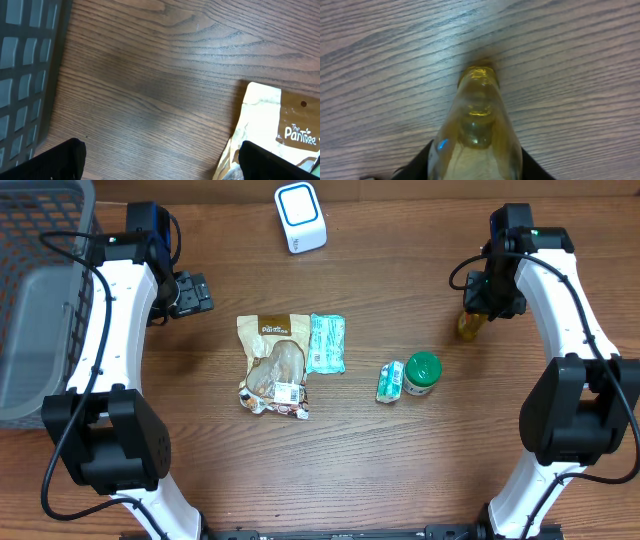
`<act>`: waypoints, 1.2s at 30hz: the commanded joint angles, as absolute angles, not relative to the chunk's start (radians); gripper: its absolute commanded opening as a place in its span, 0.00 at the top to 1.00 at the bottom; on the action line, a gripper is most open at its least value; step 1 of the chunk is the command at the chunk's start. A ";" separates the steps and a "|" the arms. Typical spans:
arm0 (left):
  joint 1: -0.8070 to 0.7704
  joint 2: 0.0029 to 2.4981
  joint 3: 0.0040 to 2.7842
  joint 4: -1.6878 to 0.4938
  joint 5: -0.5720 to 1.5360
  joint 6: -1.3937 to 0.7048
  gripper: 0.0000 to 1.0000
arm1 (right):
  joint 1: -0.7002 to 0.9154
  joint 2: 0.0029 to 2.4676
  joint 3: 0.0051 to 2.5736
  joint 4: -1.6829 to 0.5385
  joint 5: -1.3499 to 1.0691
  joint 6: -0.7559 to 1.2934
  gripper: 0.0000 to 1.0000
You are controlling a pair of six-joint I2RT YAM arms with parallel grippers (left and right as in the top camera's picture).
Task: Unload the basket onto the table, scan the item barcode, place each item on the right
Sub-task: 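Set the oil bottle upright on the table's right side, then release the bottle and move the right gripper over the tissue pack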
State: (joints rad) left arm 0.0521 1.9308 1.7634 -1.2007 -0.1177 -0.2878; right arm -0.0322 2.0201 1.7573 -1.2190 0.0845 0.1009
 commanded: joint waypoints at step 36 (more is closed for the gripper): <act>0.045 1.915 1.779 -1.200 -0.131 -0.284 0.00 | 0.269 1.736 1.935 -1.396 -0.099 0.255 0.20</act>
